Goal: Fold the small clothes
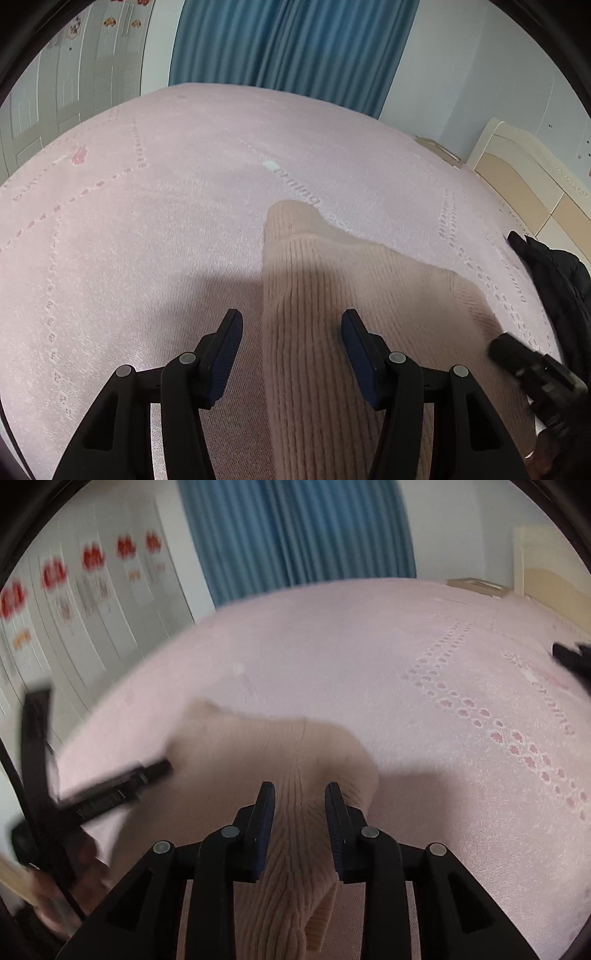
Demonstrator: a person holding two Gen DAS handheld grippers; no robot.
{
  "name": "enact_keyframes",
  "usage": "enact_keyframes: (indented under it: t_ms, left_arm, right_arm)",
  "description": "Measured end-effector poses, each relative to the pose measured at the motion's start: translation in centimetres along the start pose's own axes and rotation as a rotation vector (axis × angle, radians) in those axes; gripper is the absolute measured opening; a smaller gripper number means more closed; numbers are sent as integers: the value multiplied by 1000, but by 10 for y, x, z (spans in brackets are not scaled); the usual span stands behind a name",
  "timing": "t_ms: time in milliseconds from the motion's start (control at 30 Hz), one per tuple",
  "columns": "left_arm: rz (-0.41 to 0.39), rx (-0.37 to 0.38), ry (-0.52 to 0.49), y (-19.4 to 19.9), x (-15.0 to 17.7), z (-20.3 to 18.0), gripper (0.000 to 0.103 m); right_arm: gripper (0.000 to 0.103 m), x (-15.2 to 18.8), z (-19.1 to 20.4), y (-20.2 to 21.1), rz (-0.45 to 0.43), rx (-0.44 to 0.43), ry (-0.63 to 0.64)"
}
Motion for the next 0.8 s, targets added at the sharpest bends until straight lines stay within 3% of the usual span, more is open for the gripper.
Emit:
enact_keyframes:
  t_ms: [100, 600, 800]
  left_arm:
    - [-1, -10, -9, -1, 0, 0, 54]
    - [-17, -26, -28, 6, 4, -1, 55]
    - [-54, -36, -82, 26, 14, -4, 58]
  right_arm:
    - [28, 4, 2, -2, 6, 48, 44]
    - [28, 10, -7, 6, 10, -14, -75]
    - [37, 15, -8, 26, -20, -33, -90]
Point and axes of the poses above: each gripper's, at about its wrist camera, not at the fingertips, and y roughly against the way its jaws point, z to its left, x to its underside, the point moved 10 cm from there along -y, roughly the way its jaws point, and after that the axes turned 4 degrees about y, right-handed, at the moved point
